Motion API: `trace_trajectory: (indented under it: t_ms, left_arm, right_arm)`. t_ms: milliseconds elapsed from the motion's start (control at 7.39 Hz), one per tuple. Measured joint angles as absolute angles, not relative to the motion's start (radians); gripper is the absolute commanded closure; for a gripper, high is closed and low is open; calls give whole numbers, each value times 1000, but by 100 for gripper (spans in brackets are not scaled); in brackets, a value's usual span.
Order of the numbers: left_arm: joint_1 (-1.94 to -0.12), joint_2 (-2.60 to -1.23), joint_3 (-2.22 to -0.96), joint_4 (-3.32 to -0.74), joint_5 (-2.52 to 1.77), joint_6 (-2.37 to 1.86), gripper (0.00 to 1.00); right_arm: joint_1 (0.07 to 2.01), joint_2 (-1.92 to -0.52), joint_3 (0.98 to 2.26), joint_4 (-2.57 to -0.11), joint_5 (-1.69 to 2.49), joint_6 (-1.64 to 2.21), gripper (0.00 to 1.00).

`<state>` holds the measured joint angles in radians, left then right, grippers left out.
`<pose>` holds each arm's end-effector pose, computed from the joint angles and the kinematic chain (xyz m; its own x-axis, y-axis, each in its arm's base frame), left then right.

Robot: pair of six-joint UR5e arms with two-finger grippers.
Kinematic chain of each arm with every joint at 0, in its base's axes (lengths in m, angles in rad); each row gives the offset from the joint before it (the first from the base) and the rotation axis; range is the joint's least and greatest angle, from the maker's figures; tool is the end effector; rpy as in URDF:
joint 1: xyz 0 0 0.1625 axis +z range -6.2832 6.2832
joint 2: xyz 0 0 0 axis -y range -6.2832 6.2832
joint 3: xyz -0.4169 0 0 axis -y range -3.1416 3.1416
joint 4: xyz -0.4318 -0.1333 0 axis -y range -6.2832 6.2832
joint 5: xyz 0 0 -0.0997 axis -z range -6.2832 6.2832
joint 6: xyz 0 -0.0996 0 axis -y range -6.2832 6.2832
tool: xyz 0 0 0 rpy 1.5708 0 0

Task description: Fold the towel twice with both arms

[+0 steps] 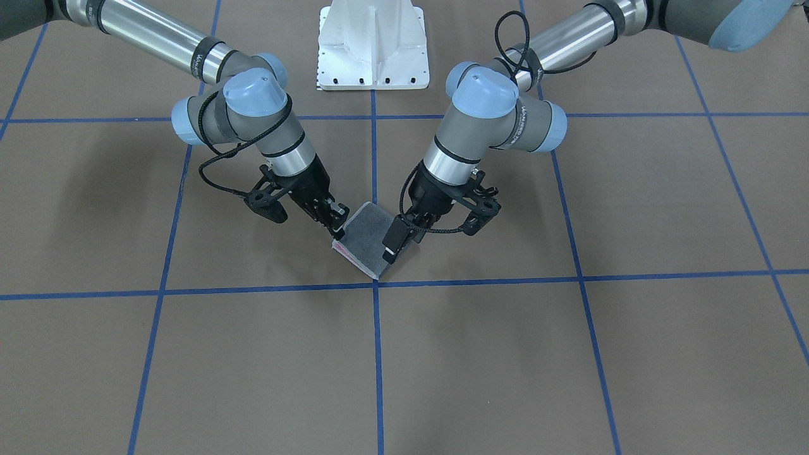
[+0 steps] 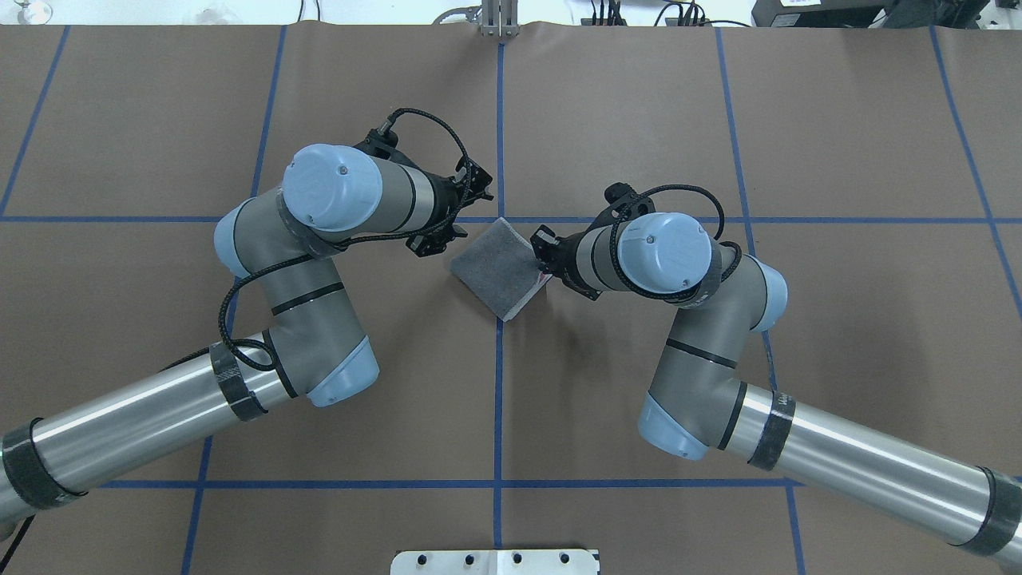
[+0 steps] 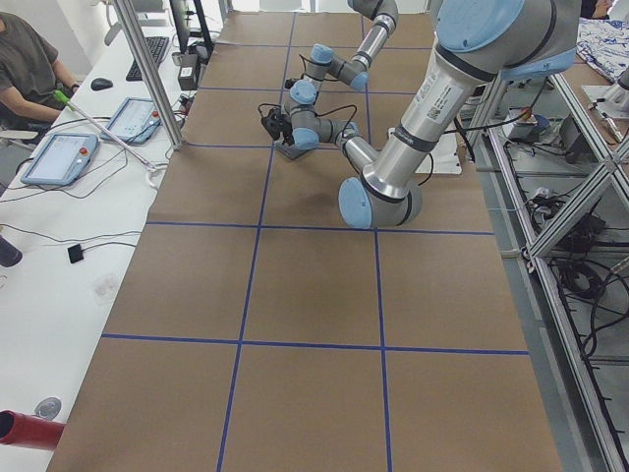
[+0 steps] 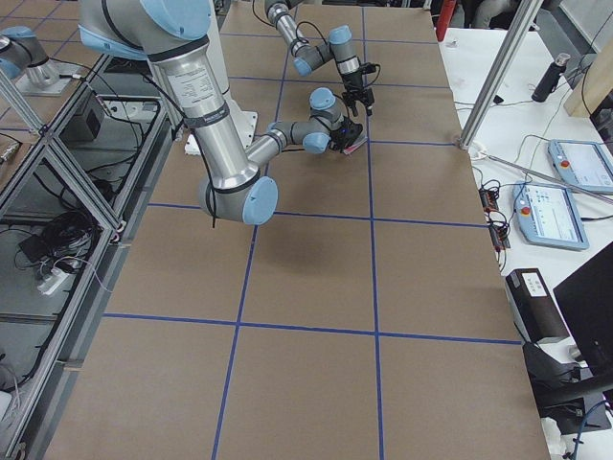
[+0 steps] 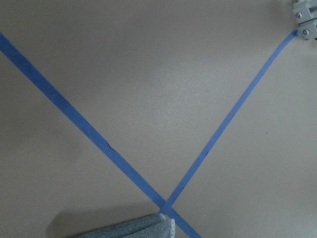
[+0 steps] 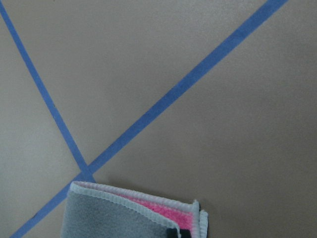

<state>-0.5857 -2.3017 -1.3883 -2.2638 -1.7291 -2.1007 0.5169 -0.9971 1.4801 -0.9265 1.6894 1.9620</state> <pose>0.5784 -0.5248 0.1853 0.0195 -0.6119 -0.7907 0.5000 0.6908 -0.5223 -0.5840 -0.4717 0.2645 0.1932 0.5453 0.8157 -0.5100 0.7660 -0.3913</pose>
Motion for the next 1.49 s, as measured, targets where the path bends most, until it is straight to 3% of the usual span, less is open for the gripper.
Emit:
trace_trajectory:
  t_ms: [1489]
  left_arm:
    - [-545, -2267, -1300, -2364, -1702, -2087, 100]
  right_arm:
    - [522, -997, 1484, -925, 1690, 1962, 100]
